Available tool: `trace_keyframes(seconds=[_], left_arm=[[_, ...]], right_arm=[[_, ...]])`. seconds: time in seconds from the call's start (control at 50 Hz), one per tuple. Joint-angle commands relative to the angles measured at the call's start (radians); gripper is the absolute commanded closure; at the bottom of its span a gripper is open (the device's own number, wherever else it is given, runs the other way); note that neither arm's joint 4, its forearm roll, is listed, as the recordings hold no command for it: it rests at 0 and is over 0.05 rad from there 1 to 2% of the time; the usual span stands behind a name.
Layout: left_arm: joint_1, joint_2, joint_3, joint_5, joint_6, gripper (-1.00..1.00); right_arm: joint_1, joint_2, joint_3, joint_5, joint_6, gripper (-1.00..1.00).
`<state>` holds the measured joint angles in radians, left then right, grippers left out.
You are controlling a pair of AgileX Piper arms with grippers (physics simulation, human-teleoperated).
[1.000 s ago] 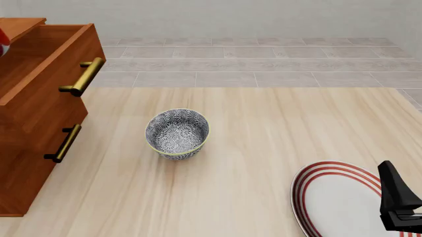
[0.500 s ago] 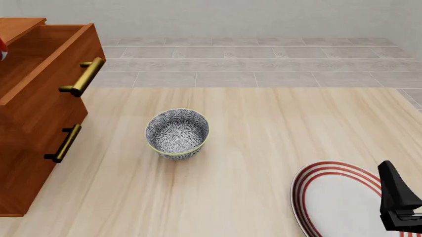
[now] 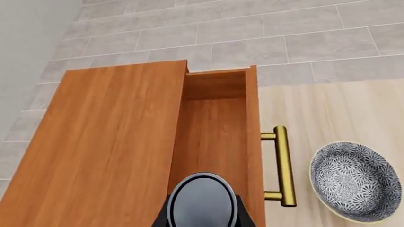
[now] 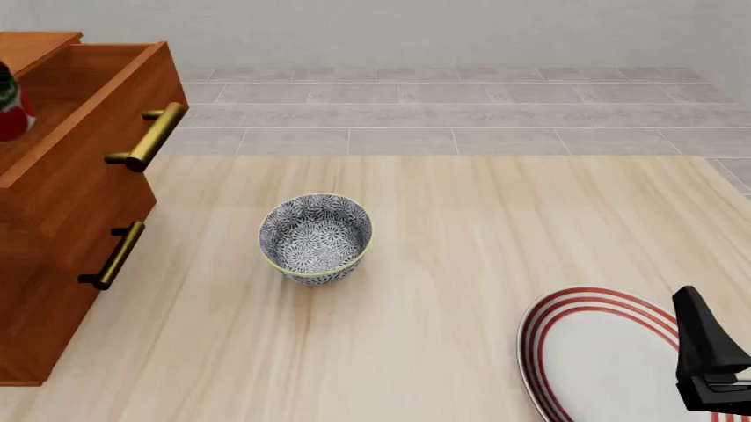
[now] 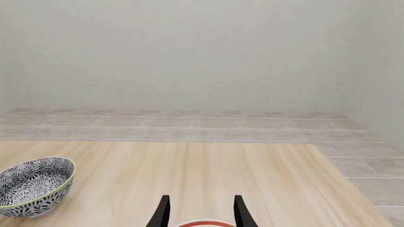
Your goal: Put the ketchup in the top drawer of the cabinet.
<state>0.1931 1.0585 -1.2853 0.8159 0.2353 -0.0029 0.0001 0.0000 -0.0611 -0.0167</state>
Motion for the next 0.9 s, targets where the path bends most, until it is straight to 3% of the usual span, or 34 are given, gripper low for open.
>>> trace_keyframes(seconds=[0.02,0.9], left_arm=[[0.005,0.032,0.005,-0.028,0.021,1.00],[-0.028,0.042,0.064,-0.068,0.024,1.00]], right_arm=[[0.000,0.000,0.000,0.000,0.000,-1.00],[0.000,0.000,0.000,0.000,0.000,-1.00]])
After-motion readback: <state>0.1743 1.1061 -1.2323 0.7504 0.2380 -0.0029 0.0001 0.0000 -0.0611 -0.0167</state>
